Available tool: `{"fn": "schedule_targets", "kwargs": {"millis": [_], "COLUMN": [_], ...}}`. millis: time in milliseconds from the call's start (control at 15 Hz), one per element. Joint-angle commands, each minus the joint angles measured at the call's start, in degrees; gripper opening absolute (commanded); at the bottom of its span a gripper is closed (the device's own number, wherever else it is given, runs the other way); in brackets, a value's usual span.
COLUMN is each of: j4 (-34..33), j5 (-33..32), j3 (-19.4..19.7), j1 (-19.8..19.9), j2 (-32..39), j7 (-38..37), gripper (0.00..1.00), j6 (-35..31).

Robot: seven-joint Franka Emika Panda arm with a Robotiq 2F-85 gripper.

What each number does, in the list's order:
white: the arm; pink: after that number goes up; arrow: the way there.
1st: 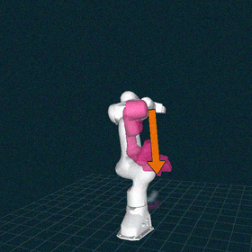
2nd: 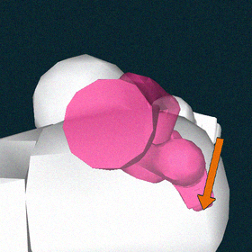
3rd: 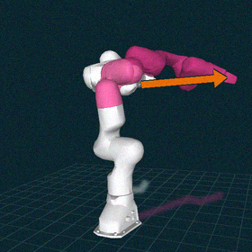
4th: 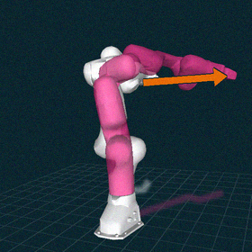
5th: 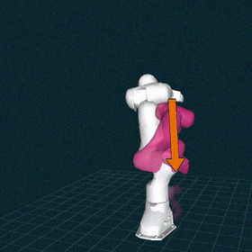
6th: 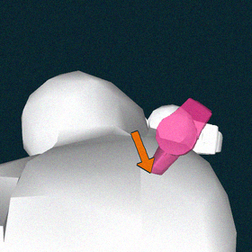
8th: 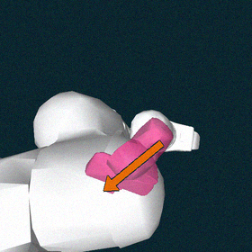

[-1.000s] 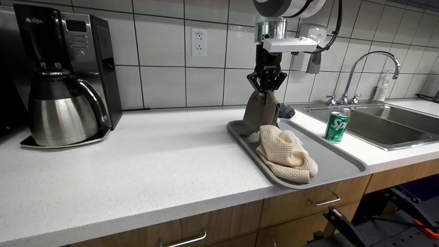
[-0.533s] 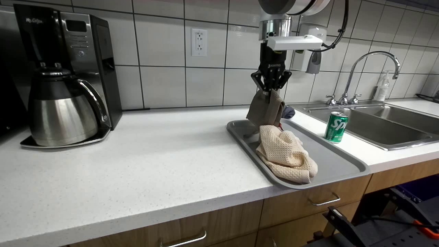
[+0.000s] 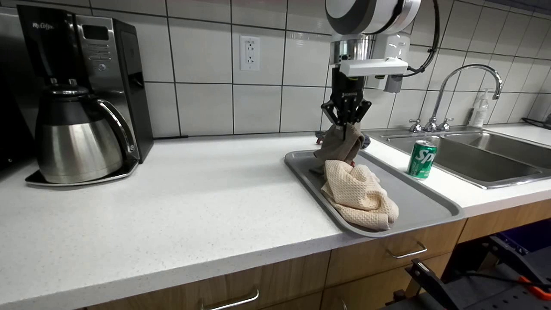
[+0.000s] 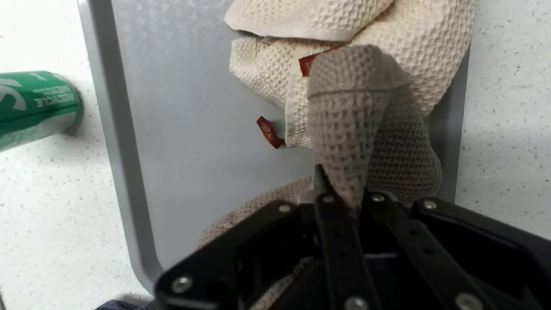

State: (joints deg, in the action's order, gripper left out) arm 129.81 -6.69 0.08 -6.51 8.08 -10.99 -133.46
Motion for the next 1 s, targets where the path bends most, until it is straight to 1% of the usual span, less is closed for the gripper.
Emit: {"fn": "schedule_targets", "kwargs": {"millis": [0,333,600,933], "j4": [-2.00,-3.44,-4.78,-6.19], "j5": [1.37,2.56,2.31,2.14], "j3": [-0.77,-0.54,-0.30,-0.24], "j1": [1.32,1.79,2.13,2.03], "j2": [2.55,5.65,8.11,10.15], "j7": [1.58,1.82,1.66,1.52], "gripper": [0.02,0.02,0.02,0.02], "j6": [-0.44,-2.84,-5.31,-6.12]}}
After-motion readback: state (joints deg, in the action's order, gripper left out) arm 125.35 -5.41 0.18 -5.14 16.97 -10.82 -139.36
